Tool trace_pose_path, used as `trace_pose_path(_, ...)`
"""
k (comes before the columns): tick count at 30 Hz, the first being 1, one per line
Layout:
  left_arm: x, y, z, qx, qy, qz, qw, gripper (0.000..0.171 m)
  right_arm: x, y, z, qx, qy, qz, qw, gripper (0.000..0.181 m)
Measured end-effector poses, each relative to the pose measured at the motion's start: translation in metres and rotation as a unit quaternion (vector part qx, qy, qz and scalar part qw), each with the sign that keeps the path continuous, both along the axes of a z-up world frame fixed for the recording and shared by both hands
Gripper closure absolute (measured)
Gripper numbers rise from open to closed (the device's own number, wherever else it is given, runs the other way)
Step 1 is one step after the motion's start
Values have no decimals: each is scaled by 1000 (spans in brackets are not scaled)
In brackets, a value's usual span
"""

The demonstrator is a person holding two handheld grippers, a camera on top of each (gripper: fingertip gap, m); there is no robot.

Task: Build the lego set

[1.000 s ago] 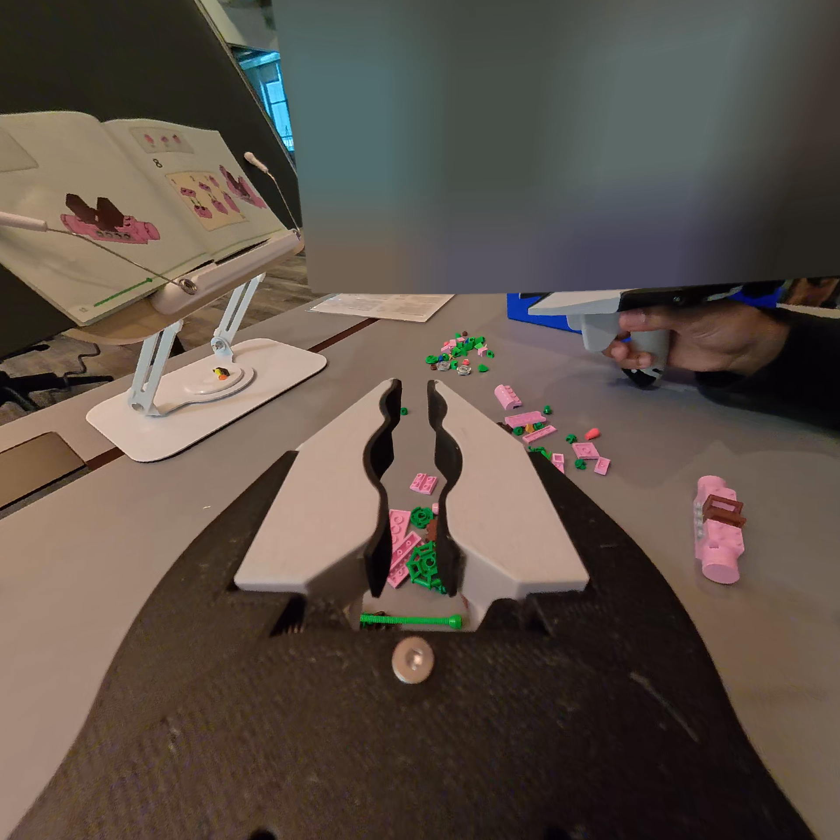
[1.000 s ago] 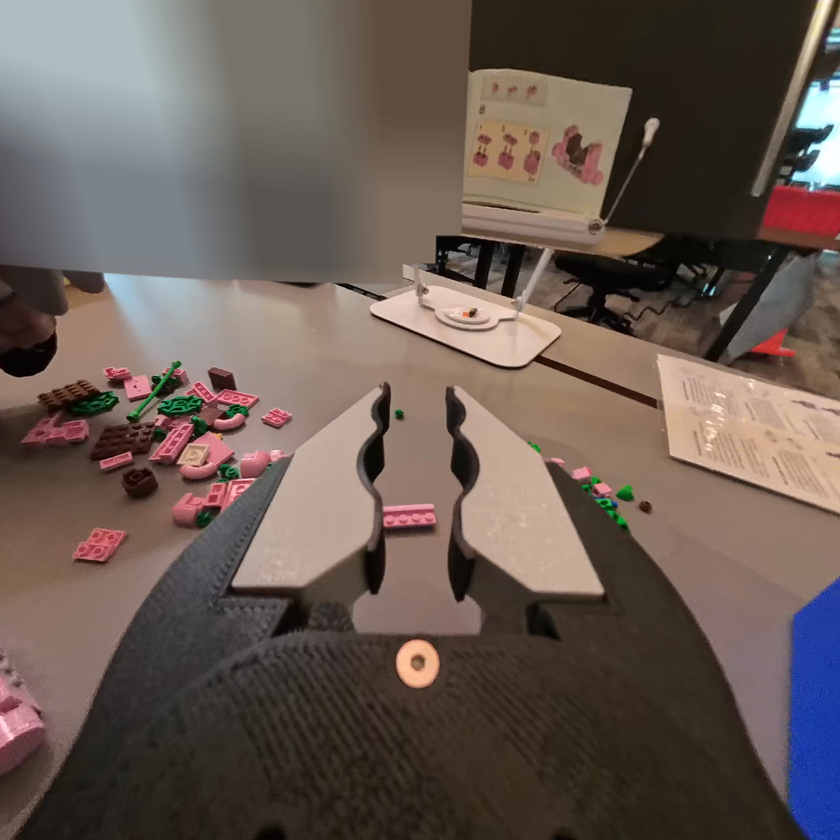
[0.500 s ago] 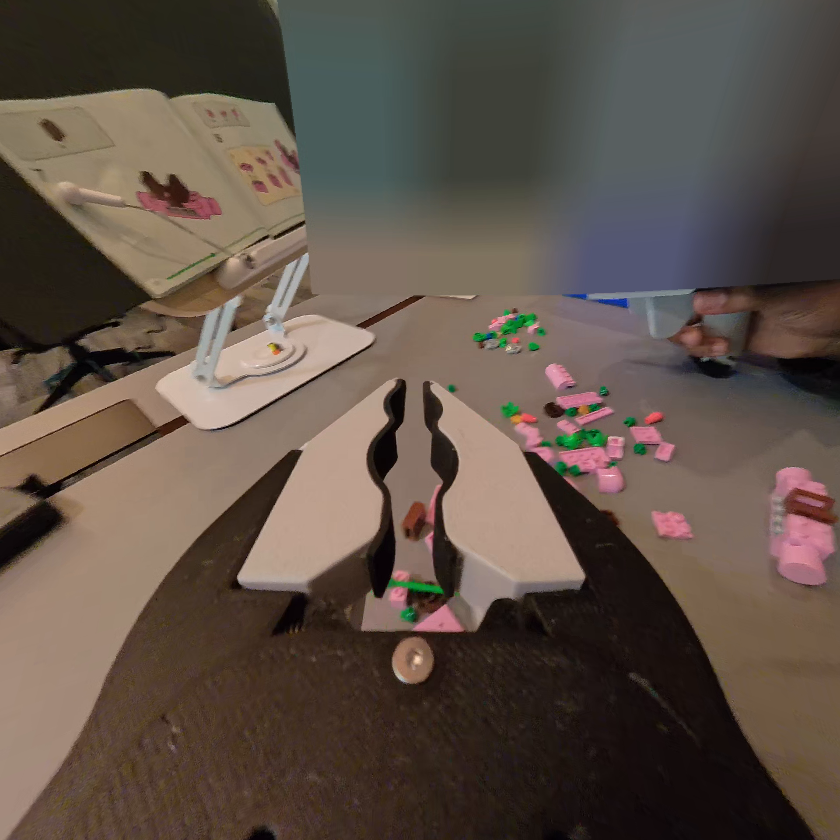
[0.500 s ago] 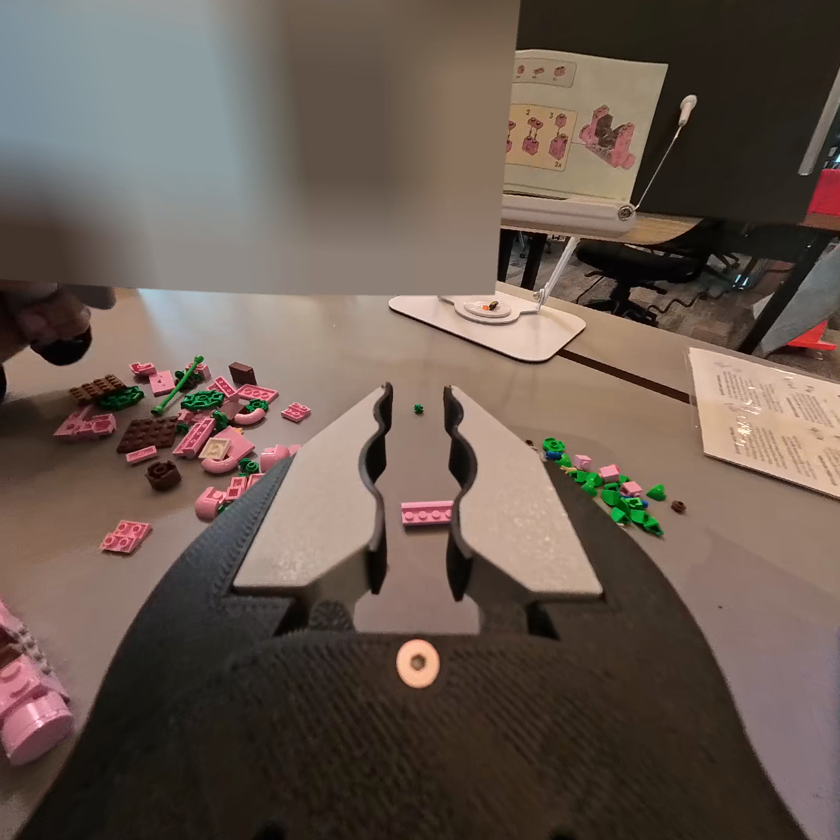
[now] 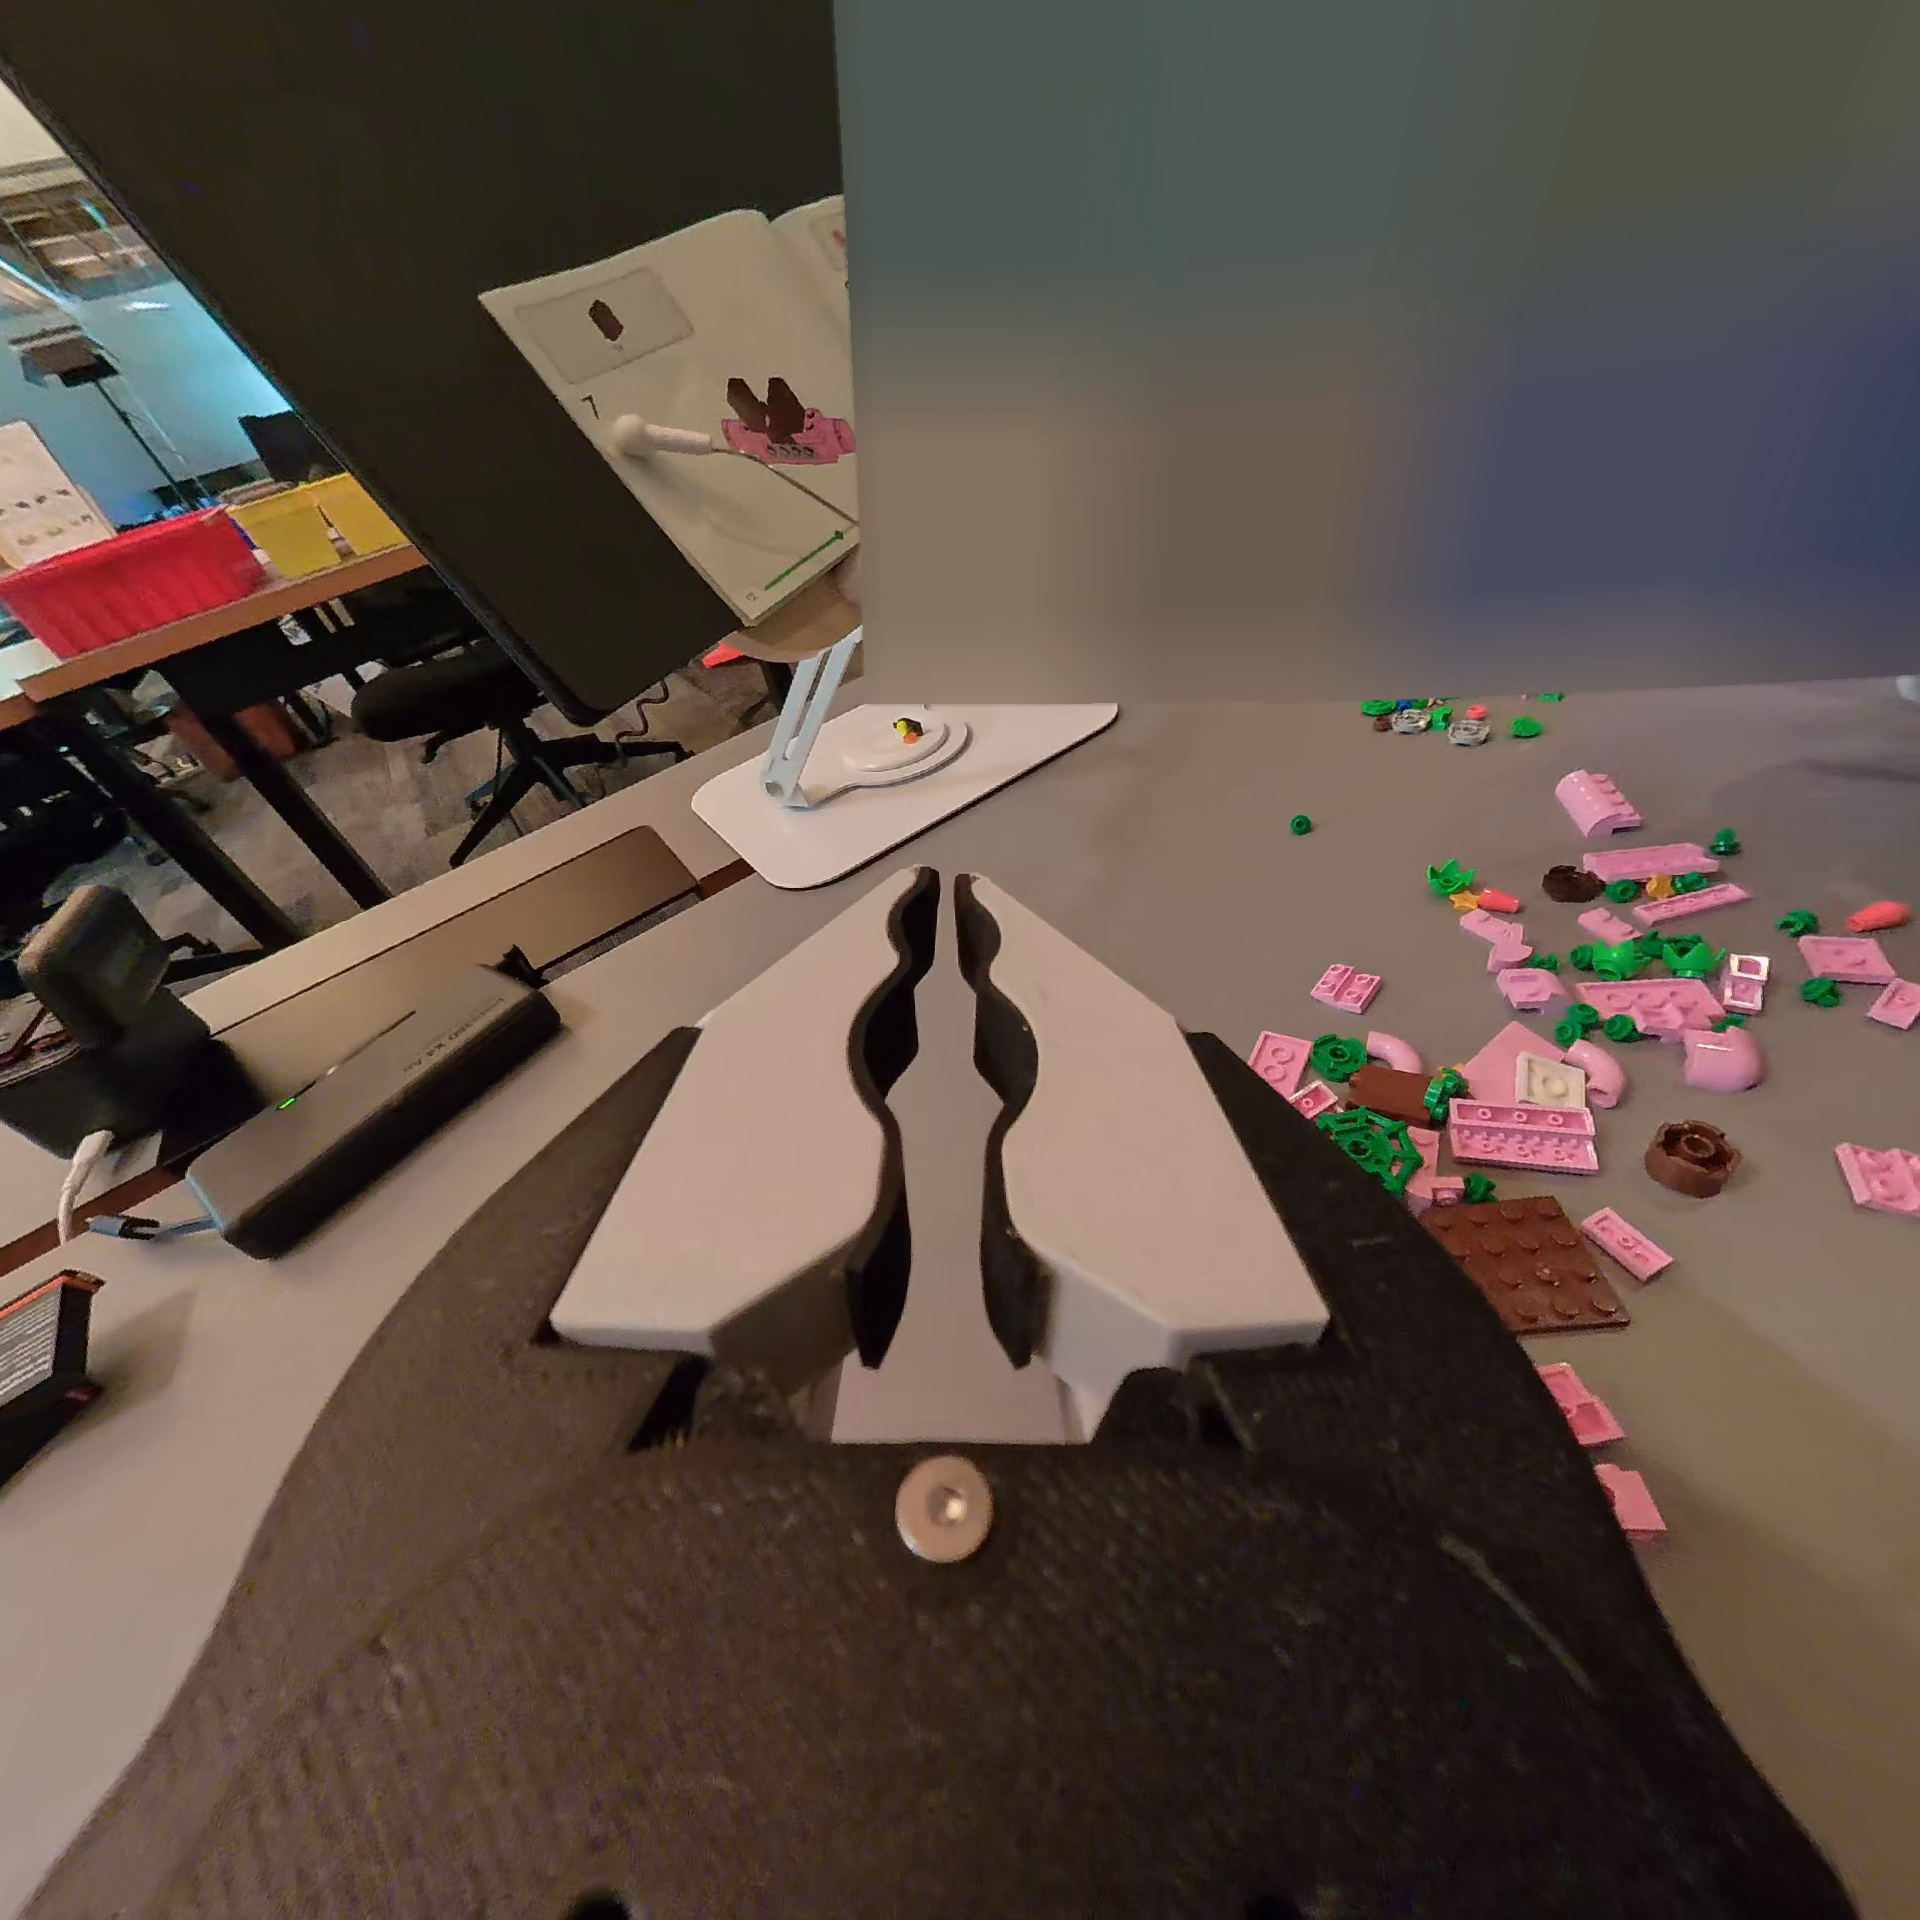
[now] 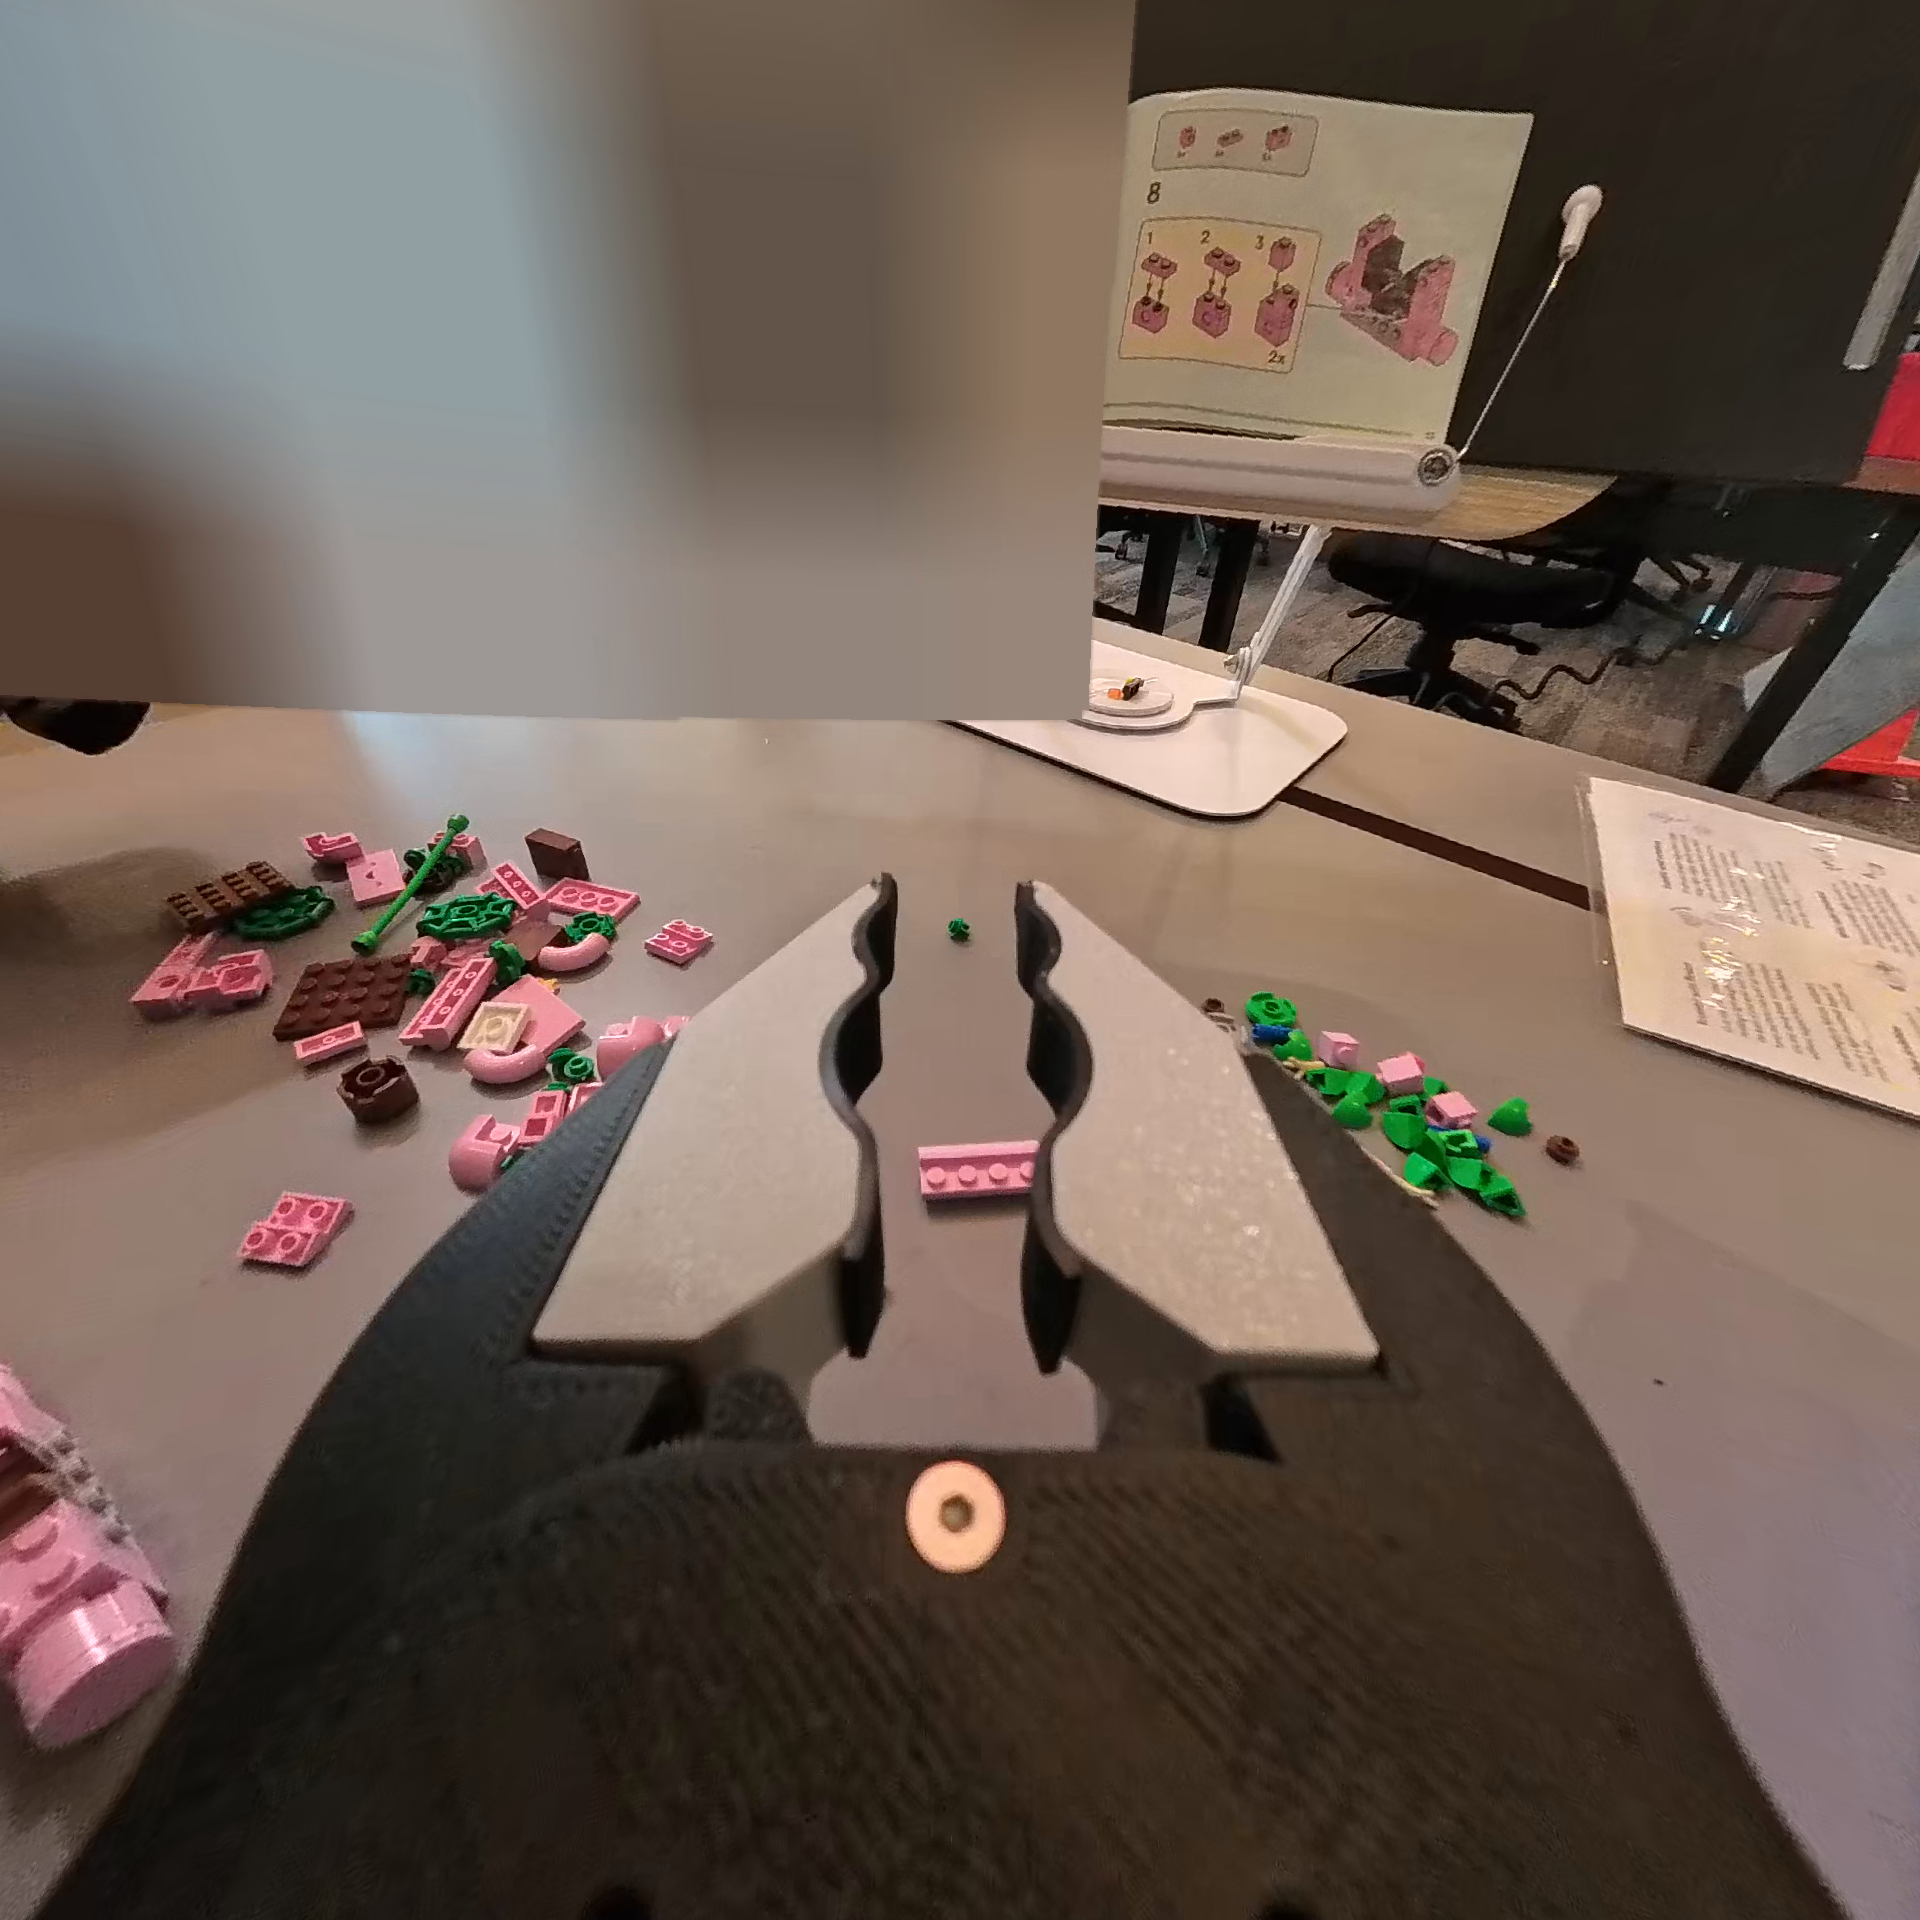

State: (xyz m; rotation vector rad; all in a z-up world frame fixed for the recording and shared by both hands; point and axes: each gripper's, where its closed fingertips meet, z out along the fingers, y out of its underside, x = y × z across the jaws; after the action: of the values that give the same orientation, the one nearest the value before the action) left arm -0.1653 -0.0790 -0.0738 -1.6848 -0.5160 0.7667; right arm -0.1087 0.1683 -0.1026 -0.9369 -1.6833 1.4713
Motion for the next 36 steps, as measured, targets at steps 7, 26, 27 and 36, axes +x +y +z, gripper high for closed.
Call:
trace_pose_path(7, 0, 3, -4, -5, -8, -5, 1000, 170, -1, 1, 0, -4, -2, 1, 1000, 159)
trace_pose_path(26, -2, 10, -19, 4, -41, -23, 999, 170, -3, 3, -1, -16, -12, 2, 1000, 158)
trace_pose_path(27, -2, 9, -18, 10, -41, -24, 999, 170, -3, 3, -1, -15, -12, 2, 1000, 158)
trace_pose_path(36, 2, 16, -24, 13, -61, -50, 997, 168, -3, 2, -1, -14, -13, 3, 1000, 158)
